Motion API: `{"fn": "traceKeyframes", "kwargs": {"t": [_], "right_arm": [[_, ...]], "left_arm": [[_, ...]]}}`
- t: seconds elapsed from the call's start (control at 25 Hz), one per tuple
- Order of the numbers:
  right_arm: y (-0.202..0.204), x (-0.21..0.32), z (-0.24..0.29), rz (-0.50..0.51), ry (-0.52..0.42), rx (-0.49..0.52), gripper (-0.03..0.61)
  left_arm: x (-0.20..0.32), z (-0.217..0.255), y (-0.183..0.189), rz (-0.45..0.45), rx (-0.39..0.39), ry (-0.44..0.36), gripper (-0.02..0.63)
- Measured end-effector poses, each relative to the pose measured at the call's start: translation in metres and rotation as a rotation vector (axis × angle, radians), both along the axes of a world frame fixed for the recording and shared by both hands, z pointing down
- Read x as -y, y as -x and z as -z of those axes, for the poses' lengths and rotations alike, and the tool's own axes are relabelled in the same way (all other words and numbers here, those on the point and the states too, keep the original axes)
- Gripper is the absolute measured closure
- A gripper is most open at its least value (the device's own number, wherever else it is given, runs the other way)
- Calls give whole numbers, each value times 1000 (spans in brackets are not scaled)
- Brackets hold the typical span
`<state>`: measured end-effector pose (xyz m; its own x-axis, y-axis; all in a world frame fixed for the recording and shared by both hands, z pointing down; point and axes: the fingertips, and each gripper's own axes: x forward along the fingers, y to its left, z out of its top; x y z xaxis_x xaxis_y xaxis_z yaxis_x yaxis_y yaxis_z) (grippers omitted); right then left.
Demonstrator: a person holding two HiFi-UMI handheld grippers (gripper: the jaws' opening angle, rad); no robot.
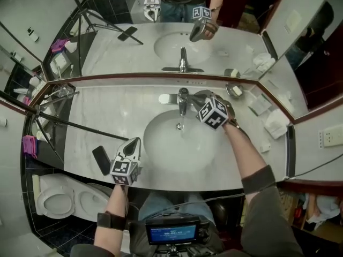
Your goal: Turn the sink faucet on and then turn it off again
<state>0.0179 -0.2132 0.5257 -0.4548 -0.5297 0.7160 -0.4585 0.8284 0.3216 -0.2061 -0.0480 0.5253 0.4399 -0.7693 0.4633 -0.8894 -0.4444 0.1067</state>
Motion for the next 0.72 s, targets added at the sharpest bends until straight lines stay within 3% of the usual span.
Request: {"fn": "traceKeyframes", "kwargs": {"t": [0.16,0.52,0.72], "right_arm": [[-35,-14,37,-200,-1,151,559],[-134,-69,52,-599,43,482,561],[-164,-99,56,-706,33,582,561]], "left_arm": [[-4,8,0,6,-1,-6,612],[-6,23,-1,-3,7,-24,612],[-5,31,1,5,-12,-28,612]]}}
